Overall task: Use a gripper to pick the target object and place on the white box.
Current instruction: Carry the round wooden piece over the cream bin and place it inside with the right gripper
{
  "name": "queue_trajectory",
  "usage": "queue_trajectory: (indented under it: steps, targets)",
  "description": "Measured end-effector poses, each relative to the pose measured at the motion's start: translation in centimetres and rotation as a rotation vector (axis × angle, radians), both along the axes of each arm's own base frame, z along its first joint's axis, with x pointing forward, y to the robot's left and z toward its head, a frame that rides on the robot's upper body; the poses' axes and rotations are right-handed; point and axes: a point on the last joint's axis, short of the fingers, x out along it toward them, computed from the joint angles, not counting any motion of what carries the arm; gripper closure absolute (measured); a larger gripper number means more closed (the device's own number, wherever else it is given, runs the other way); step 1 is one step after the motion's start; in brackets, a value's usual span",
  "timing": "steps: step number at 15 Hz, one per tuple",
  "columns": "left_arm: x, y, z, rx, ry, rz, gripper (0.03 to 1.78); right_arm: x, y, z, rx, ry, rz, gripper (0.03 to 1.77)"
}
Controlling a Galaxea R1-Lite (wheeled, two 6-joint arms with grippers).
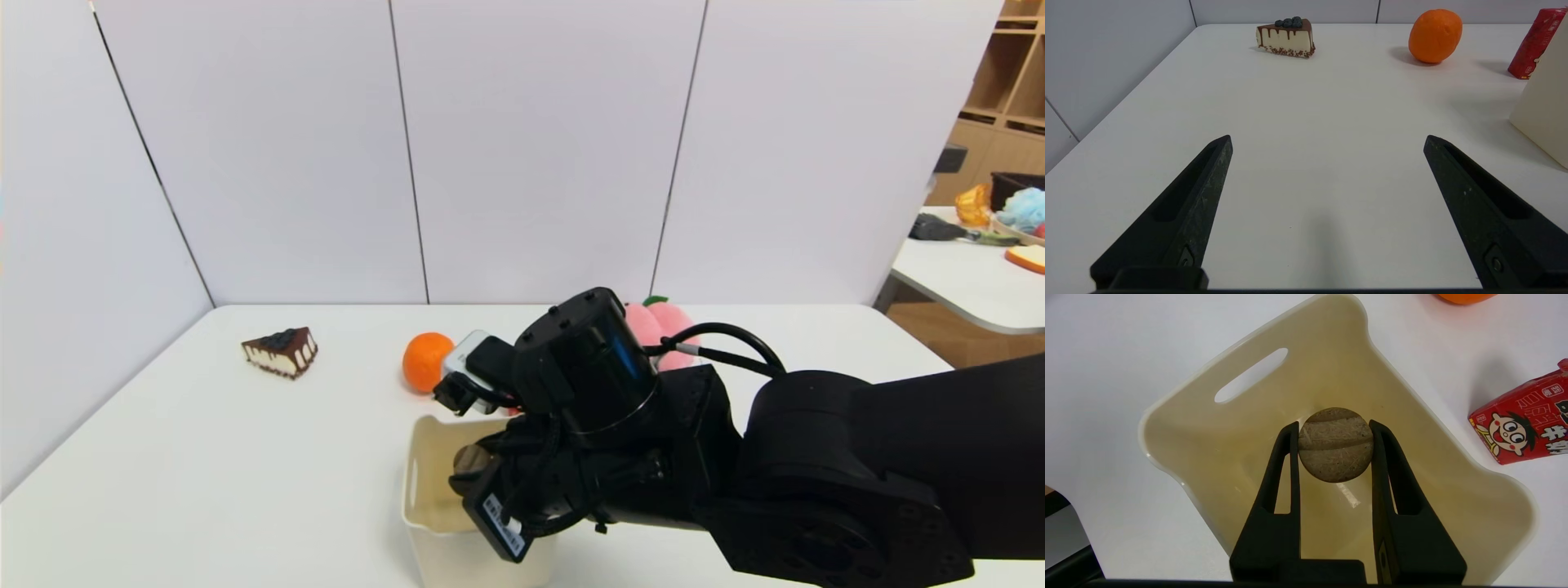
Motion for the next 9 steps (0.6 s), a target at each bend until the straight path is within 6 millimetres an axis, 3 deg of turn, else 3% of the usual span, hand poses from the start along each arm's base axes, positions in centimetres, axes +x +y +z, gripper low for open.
queue_trajectory:
  steps: [5,9]
  targets:
    - [0.0,0.0,0.0,0.0,0.0,0.0,0.12,0.1,0.1,0.1,-0.003,-0.01,-0.015,0.69]
    - [0.0,0.0,0.0,0.0,0.0,0.0,0.12,0.0,-0.2,1.6,0.03,-0.03,-0.018,0.44]
